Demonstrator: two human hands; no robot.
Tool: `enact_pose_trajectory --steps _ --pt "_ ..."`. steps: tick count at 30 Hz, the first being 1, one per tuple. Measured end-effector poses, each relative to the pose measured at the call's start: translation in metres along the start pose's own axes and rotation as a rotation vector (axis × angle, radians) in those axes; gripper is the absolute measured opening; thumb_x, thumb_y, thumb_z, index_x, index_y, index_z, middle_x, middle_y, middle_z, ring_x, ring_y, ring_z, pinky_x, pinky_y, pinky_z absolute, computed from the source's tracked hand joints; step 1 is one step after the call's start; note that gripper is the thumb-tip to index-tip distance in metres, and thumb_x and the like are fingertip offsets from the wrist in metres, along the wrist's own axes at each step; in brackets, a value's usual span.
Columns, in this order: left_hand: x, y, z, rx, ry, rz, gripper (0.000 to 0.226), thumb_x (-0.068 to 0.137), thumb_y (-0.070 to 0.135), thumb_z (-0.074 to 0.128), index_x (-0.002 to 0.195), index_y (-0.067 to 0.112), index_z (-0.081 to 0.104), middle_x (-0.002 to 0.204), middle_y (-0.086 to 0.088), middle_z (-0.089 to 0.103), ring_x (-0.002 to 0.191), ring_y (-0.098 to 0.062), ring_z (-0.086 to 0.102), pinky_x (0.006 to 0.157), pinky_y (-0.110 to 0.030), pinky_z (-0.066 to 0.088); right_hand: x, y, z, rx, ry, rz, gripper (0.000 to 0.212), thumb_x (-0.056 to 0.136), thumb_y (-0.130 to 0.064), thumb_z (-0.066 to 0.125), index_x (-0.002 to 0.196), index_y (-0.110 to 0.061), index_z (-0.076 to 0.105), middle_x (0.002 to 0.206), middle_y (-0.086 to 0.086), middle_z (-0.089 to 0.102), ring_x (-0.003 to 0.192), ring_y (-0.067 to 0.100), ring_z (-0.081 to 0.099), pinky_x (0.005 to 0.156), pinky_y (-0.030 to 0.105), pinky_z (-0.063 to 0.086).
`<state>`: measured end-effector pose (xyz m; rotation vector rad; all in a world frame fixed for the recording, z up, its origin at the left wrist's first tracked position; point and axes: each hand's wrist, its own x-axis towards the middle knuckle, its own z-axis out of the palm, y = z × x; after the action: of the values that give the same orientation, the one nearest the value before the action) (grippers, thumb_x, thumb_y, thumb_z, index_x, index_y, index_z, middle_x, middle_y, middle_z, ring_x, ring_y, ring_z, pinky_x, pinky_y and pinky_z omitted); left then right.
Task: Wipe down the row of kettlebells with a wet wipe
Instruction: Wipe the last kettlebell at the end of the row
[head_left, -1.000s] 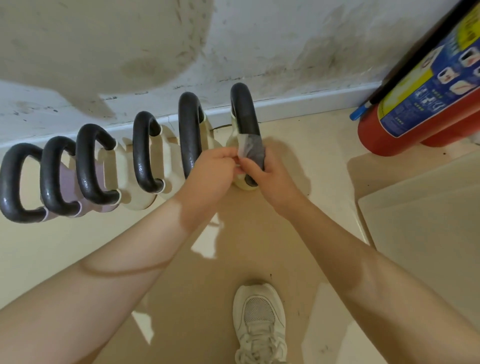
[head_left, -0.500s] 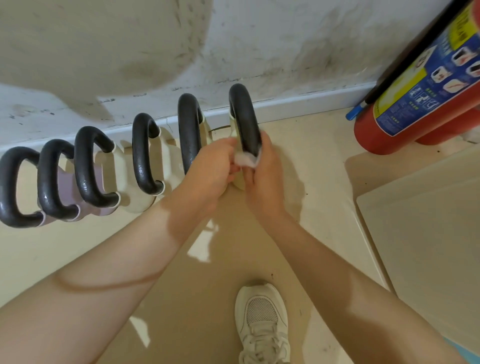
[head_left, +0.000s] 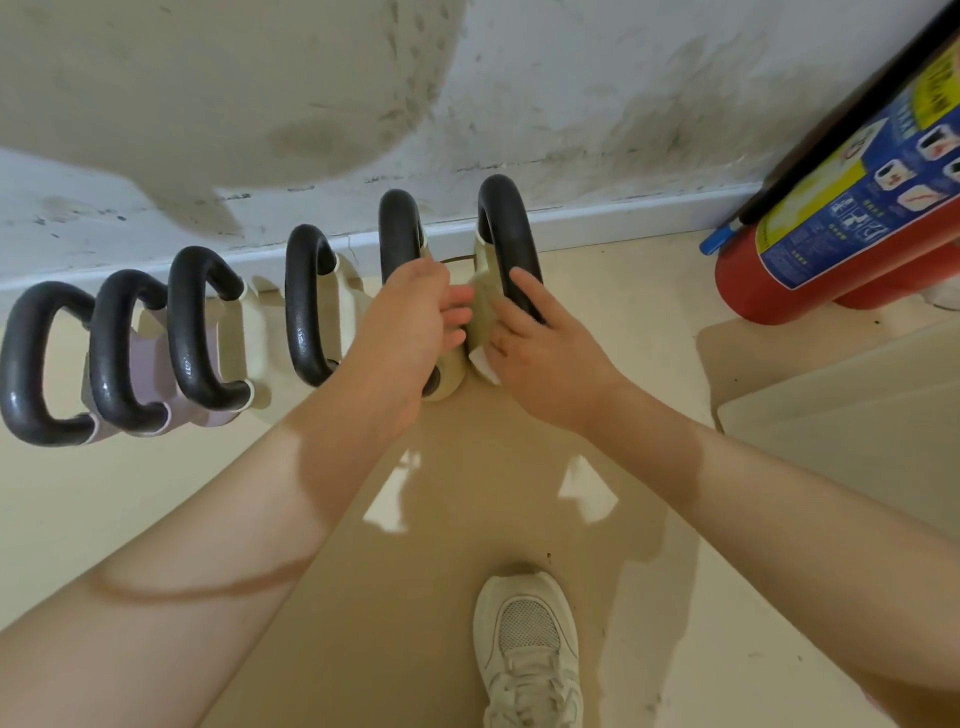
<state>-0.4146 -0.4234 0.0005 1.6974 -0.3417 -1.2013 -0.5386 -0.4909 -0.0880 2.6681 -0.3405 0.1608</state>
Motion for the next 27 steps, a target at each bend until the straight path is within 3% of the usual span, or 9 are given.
enact_pose_trajectory --steps 5,8,11,14,17,19,21,24,27 --pt "-0.002 -0.006 -0.001 0.030 -0.062 -0.049 0.031 0.098 0.020 0.041 0.125 0.009 0.049 0.108 -0.008 0.065 0.100 -0.016 0.063 0.087 -0.022 0.051 -0.024 -0.026 0.015 -0.177 -0.055 -0.128 0.032 0.088 -0.017 0.042 0.094 -0.011 0.073 0.102 0.004 0.072 0.114 0.023 0.058 0.112 0.042 0.022" --pt "-0.001 -0.009 0.002 0.039 -0.082 -0.080 0.027 0.097 0.010 0.038 0.118 0.006 0.055 0.109 -0.009 0.065 0.100 -0.016 0.063 0.080 -0.018 0.053 -0.016 -0.019 0.005 0.156 0.154 0.027 0.041 0.091 -0.007 0.032 0.092 -0.013 0.072 0.096 0.003 0.073 0.109 0.023 0.063 0.109 0.038 0.026" --pt "0.001 -0.008 0.007 0.040 -0.057 -0.047 0.025 0.097 0.008 0.037 0.112 0.009 0.056 0.112 -0.009 0.061 0.094 -0.014 0.060 0.080 -0.018 0.051 -0.011 0.006 -0.018 0.626 0.384 0.462 0.029 0.082 -0.006 0.041 0.087 -0.011 0.069 0.095 0.004 0.071 0.094 0.023 0.062 0.093 0.027 0.033" --pt "0.003 -0.012 0.017 0.106 -0.088 -0.074 0.022 0.097 0.012 0.040 0.108 0.017 0.059 0.108 -0.006 0.061 0.097 -0.016 0.059 0.086 -0.022 0.048 -0.012 0.029 -0.031 0.931 0.351 1.036 0.032 0.094 -0.013 0.034 0.101 -0.002 0.064 0.084 0.002 0.060 0.074 -0.001 0.052 0.072 0.006 0.034" --pt "0.008 -0.018 0.026 0.355 -0.182 -0.011 0.021 0.097 0.018 0.041 0.092 0.022 0.062 0.099 -0.006 0.062 0.105 -0.025 0.060 0.098 -0.037 0.046 -0.002 0.037 -0.025 1.325 0.236 1.339 0.037 0.101 -0.027 0.034 0.087 -0.004 0.059 0.072 0.001 0.050 0.064 0.002 0.046 0.068 0.019 0.040" --pt "0.011 -0.017 0.026 0.481 -0.191 0.050 0.021 0.095 0.018 0.046 0.101 0.012 0.065 0.087 -0.004 0.065 0.093 -0.026 0.063 0.094 -0.040 0.048 0.013 0.024 -0.026 1.596 0.050 1.306 0.042 0.095 -0.048 0.033 0.088 -0.017 0.061 0.083 -0.003 0.057 0.079 0.009 0.055 0.083 0.032 0.046" --pt "0.015 -0.014 0.023 0.517 -0.174 0.058 0.022 0.092 0.019 0.052 0.099 0.006 0.068 0.084 -0.008 0.070 0.087 -0.030 0.066 0.089 -0.046 0.051 0.021 -0.002 -0.034 1.759 -0.020 1.181 0.061 0.081 -0.064 0.030 0.123 -0.025 0.053 0.116 -0.010 0.055 0.107 0.004 0.053 0.103 0.033 0.042" --pt "0.019 -0.012 0.021 0.484 -0.159 0.009 0.022 0.091 0.022 0.054 0.099 0.009 0.070 0.097 -0.016 0.072 0.097 -0.032 0.067 0.092 -0.048 0.051 0.015 -0.022 -0.038 1.784 0.156 1.237 0.057 0.087 -0.054 0.025 0.128 -0.024 0.052 0.132 -0.015 0.050 0.106 -0.013 0.050 0.084 0.001 0.041" --pt "0.022 -0.013 0.024 0.435 -0.145 -0.029 0.022 0.093 0.010 0.048 0.102 0.007 0.068 0.105 -0.021 0.069 0.104 -0.034 0.063 0.095 -0.044 0.050 0.012 -0.016 -0.032 1.578 0.278 1.399 0.038 0.097 -0.037 0.034 0.131 -0.023 0.043 0.108 -0.007 0.060 0.089 0.003 0.058 0.077 0.020 0.048"
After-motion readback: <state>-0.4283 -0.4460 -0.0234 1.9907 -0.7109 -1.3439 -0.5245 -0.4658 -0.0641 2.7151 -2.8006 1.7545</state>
